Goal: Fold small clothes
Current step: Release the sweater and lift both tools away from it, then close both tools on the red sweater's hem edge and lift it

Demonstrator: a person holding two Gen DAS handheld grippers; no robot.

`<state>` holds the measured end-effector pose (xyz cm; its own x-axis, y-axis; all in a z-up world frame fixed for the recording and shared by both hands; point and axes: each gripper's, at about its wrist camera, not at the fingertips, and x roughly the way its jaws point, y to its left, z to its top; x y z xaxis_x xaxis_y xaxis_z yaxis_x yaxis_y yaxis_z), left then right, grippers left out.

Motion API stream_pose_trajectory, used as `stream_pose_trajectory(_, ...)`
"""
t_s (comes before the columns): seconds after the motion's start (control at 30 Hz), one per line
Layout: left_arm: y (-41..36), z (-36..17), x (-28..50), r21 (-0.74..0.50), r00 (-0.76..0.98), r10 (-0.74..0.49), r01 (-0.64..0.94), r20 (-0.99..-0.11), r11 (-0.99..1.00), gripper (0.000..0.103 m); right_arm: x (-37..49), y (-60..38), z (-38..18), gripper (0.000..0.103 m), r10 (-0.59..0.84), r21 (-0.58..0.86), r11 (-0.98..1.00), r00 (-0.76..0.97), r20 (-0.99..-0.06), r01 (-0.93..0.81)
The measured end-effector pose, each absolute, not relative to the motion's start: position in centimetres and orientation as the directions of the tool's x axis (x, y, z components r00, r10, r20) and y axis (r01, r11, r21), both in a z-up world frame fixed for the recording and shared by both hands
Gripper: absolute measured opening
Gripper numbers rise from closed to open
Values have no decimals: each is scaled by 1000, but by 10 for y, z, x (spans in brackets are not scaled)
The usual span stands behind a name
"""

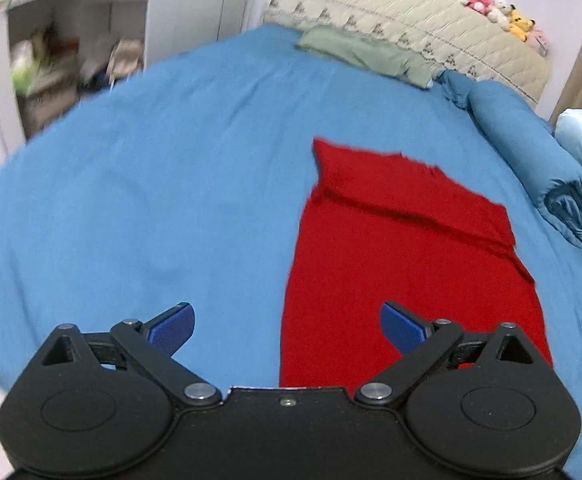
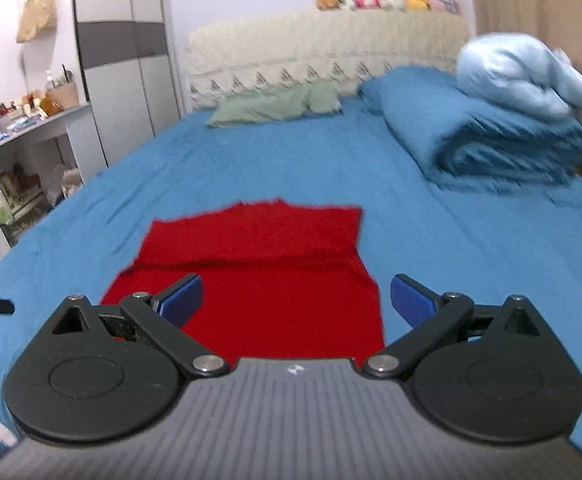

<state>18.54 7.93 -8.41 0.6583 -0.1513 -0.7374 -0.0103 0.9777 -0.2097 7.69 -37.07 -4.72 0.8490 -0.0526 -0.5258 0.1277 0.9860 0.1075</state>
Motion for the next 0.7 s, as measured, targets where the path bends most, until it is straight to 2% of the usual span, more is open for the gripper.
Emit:
stream_pose_trajectory(0.13,82,-105,161,-230,608,-176,-12,-774,973,92,55,-379,-63,103,-83,87,982,803,-590,165)
stream_pose_trajectory(0.37,74,-154,151,-240,526,-194,-21,-828,970,74,43,-393,-128,103,-108,73,972,699,-707,224)
stream_pose_trajectory(0.7,52,-181,154,-207,523,-206,58,-827,977,57,41,-402,-197,103,-61,153,943,605,-794,296)
